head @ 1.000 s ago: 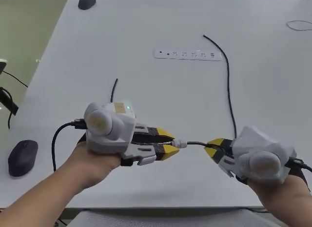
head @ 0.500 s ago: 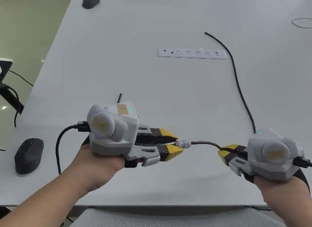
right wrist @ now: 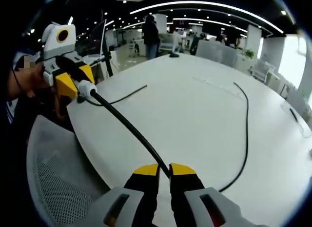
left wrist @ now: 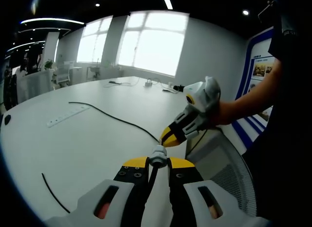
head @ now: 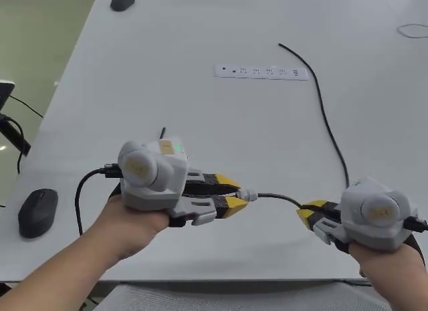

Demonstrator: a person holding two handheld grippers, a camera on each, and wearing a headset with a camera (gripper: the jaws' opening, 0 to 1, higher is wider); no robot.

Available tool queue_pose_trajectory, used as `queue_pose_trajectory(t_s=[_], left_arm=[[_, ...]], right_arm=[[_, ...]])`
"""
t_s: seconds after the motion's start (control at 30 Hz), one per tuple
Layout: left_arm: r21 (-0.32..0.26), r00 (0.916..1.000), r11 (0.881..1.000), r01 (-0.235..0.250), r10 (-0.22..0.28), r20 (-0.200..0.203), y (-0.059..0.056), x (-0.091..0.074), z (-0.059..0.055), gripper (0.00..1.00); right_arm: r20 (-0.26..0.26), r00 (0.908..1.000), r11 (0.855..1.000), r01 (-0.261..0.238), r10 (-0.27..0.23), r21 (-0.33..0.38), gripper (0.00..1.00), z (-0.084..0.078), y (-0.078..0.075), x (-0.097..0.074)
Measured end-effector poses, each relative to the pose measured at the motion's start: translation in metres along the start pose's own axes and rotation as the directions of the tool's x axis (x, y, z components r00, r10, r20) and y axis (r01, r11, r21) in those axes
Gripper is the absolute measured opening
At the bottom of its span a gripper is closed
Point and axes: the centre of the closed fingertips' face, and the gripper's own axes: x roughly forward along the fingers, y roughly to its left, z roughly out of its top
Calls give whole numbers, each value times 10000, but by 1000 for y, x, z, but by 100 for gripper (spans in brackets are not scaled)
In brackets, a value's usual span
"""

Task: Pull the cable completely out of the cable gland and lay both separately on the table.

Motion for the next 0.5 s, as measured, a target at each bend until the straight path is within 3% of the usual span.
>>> queue_pose_trajectory(t_s=[0.2, 0.27, 0.43, 0.47, 0.5], left_arm=[[-26, 10000, 10000, -35, 35, 69, 2, -1, 2, 15], [-46, 10000, 10000, -38, 39, 85, 3, -1, 3, 15], [-28, 9999, 10000, -47, 47, 97, 5, -1, 4, 15], [-79, 10000, 10000, -30, 30, 87, 5, -1, 4, 15], [-50, 10000, 10000, -44, 45, 86, 5, -1, 4, 15]], right_arm=[[204, 9998, 9982, -41, 54, -602, 11, 19, 9, -14], [336, 9994, 9883, 44, 8, -1525, 14, 31, 16, -17], [545, 9985, 9398, 140, 49, -3415, 17, 60, 40, -18], [483, 9988, 9219, 206, -20, -3868, 18, 65, 44, -17], [524, 9986, 9143, 211, 1, -4046, 18, 68, 47, -16]])
